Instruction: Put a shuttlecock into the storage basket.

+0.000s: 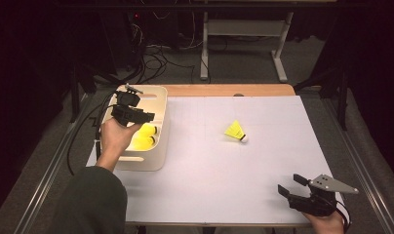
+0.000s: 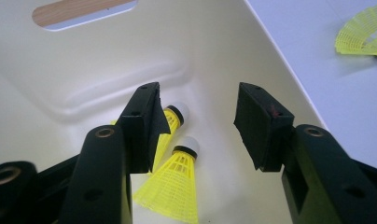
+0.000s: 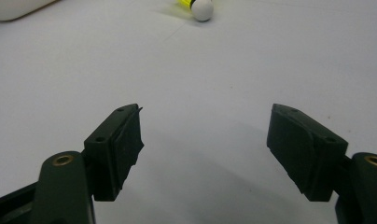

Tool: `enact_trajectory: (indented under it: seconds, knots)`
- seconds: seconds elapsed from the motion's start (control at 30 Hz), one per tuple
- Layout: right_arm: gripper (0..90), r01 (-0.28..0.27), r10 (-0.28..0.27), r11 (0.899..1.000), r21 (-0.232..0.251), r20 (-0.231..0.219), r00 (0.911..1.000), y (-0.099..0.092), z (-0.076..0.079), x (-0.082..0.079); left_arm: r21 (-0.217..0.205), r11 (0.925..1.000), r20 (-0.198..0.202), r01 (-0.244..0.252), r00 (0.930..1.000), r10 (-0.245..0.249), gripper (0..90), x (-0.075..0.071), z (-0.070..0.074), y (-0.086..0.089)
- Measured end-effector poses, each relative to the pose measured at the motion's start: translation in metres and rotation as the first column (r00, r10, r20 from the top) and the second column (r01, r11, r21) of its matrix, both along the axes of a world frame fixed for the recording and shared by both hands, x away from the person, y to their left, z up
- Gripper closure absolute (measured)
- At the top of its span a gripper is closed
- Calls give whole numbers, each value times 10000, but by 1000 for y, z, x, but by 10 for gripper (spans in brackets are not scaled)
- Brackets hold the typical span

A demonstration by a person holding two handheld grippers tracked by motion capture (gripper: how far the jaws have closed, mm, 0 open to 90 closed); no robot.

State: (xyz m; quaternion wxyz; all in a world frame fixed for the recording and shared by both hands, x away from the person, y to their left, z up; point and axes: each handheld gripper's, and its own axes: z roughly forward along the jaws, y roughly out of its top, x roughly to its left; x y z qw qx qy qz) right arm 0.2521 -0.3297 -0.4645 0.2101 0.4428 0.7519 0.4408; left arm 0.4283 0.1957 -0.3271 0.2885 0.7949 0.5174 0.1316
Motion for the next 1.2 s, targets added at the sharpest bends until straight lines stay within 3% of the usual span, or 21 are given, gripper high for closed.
enact_trajectory:
  seconds: [1.2]
  knots:
    - [269, -37, 37, 10000, -41, 23, 10000, 1, 0, 0, -403, 9937, 556, 1047, 9932, -1024, 454, -16, 19, -23]
